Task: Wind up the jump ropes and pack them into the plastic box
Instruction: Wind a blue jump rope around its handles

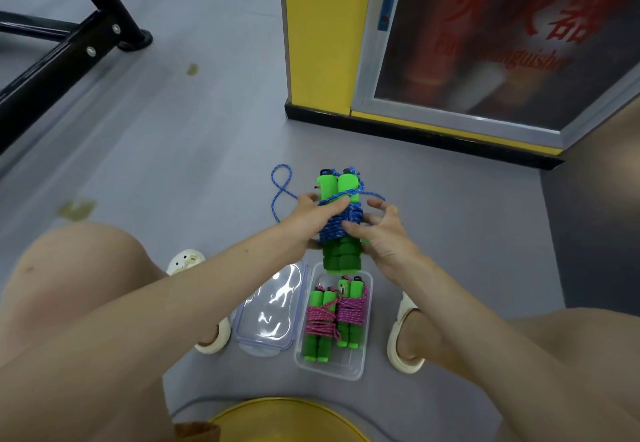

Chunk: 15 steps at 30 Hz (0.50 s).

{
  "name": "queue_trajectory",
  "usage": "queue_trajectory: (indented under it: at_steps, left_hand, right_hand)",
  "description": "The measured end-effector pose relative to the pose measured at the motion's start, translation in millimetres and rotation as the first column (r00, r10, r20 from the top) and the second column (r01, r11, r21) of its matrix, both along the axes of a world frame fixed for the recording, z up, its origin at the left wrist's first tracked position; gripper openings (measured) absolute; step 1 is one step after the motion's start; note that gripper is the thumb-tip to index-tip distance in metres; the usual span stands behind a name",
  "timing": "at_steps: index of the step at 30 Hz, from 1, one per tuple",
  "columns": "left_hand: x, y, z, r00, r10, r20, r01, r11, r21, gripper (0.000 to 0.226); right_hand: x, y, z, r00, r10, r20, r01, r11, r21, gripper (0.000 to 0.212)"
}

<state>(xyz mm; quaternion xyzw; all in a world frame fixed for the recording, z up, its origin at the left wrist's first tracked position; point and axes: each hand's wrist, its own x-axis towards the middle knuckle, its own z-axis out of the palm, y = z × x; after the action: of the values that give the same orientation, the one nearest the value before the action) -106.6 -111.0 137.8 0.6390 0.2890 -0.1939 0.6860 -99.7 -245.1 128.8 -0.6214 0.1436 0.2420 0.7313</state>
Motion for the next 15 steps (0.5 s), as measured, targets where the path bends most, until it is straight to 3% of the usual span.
queue_trajectory:
  at_steps: [3, 5, 9, 12, 15]
  left_hand:
    - [-1.8, -7.3, -23.6, 0.996, -0.064, -0.063, 0.064, 0.998, 0.002, 0.029]
    - [-6.3, -12.7, -40.0, 0.990, -0.086, -0.115, 0.091, 0.995, 0.036, 0.032]
    - [-17.5, -20.6, -75.9, 0.973, -0.093, -0.211, 0.103, 0.994, 0.036, 0.017]
    - [-24.7, -18.2, -110.2, 0.963, -0.087, -0.254, 0.107, 0.992, 0.065, 0.028]
    - [-30.3, -15.9, -145.7, 0.956, -0.051, -0.288, 0.077, 0.994, 0.081, 0.036]
  right_hand:
    - [-4.5, -6.0, -15.3, 0.992, 0.112, -0.061, -0.116, 0.991, -0.065, 0.068]
    - [-8.6, -11.7, -28.1, 0.973, 0.203, -0.112, -0.218, 0.966, -0.136, 0.065]
    - [-9.1, -25.4, -61.2, 0.856, 0.425, -0.294, -0.507, 0.802, -0.316, 0.045]
    - [-2.7, -35.1, -87.2, 0.837, 0.408, -0.365, -0.536, 0.744, -0.398, 0.039]
    - [0.6, -43.9, -118.8, 0.877, 0.279, -0.391, -0.443, 0.784, -0.434, 0.032]
